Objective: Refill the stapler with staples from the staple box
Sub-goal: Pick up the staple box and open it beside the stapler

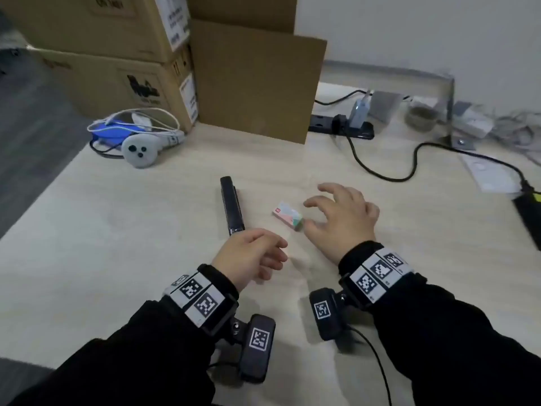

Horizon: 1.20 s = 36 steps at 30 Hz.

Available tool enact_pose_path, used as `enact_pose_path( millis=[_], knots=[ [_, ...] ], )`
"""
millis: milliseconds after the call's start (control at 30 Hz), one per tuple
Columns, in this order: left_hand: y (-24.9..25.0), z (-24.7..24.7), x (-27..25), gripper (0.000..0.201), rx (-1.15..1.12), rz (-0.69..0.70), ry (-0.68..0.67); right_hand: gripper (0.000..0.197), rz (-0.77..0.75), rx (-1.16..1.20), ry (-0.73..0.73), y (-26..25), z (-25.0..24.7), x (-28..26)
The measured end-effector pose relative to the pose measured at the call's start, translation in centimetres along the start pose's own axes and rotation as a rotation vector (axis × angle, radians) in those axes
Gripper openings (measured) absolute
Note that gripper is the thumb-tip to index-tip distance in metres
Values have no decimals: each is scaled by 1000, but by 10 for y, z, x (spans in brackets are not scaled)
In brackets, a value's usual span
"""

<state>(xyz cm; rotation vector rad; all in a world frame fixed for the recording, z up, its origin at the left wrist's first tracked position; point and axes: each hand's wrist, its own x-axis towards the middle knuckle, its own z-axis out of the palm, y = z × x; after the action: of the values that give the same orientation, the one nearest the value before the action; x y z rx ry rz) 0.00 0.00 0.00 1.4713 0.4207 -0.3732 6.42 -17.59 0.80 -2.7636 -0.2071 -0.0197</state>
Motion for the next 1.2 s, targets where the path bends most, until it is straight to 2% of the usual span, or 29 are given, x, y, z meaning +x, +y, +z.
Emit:
enact_pose_path(
  millis=[167,267,367,500,600,667,733,833,900,1033,1100,1200],
  knots=[
    [-25,-8,-18,24,-76,115,47,53,139,-22,-140,24,-9,-4],
    [-36,-7,-28,23,-98,151,53,50,85,50,-170,37,-1,-27],
    [-50,0,-46,20,-122,166,58,43,13,160,-120,40,2,-62],
    [-63,9,-67,14,-93,189,64,49,-47,184,-206,37,2,-109],
    [-72,13,-81,7,-12,227,52,39,-58,154,-203,31,0,-135],
    [-76,17,-86,13,94,268,33,28,-65,120,-199,26,0,-146],
    [-76,22,-92,18,281,305,18,26,-74,121,-183,22,-1,-156],
    [-76,32,-101,31,395,352,-49,25,-100,225,-142,20,2,-167],
    [-76,39,-104,23,367,373,-99,23,-112,278,-118,21,5,-170],
    [-79,45,-96,20,255,354,-61,18,-90,428,-99,27,11,-167],
    [-79,44,-90,17,152,318,-43,7,-24,653,-114,29,12,-165],
    [-78,41,-88,17,54,295,-17,10,80,1056,-114,32,17,-162]
  ],
)
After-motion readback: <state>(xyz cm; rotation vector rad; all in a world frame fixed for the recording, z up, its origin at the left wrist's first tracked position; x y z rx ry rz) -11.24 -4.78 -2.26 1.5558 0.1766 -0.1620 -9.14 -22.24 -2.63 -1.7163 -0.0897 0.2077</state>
